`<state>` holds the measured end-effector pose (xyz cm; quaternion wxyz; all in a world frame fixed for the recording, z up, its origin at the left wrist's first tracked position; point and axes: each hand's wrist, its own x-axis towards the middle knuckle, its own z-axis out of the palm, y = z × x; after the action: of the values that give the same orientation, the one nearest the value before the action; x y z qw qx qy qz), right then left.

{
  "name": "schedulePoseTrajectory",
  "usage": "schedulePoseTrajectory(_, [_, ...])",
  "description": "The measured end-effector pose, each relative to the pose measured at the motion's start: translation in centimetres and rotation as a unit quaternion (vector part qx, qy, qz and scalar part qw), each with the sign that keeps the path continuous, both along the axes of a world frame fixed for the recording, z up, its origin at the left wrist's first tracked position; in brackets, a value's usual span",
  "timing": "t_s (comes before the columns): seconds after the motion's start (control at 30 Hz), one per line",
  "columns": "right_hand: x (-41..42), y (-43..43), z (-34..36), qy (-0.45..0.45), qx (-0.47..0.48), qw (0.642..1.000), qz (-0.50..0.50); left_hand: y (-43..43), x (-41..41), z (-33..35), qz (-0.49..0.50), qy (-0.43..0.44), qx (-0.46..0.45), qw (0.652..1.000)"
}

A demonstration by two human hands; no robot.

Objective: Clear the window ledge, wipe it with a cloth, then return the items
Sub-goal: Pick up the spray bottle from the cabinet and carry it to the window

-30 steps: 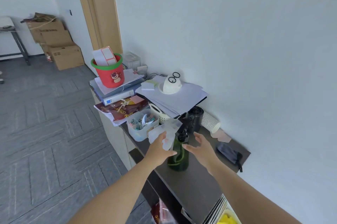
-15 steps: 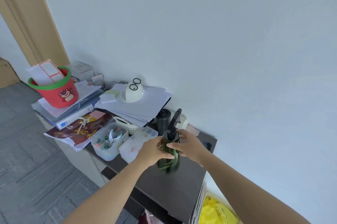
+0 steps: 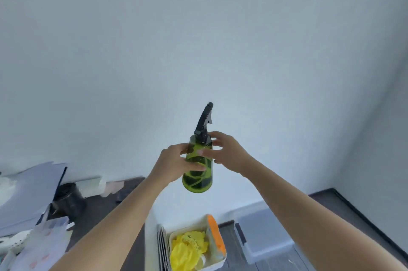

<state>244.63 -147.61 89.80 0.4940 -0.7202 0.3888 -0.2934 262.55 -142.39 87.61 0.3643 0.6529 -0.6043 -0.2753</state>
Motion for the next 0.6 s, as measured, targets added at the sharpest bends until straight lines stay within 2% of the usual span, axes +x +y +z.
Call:
schedulePoseTrajectory(0.23, [-26.5, 7.2, -1.3, -0.035, -0.019, 0.964, -0.261, -0.5, -26.6, -0.8, -0.221, 0.055, -0.008, 0.974])
schedulePoseTrajectory(0.4, [-45.9, 16.9, -1.0, 0.004, -0.035, 0.918, -0.394, 4.1, -47.3, -1.5, -0.373, 0.097, 0.01, 0.923])
schedulePoseTrajectory(0.6, [-67.1, 30.3, -0.9, 0.027, -0.039, 0.841, -0.539, 13.1, -71.7, -2.4, -0.503, 0.142, 0.061, 0.85])
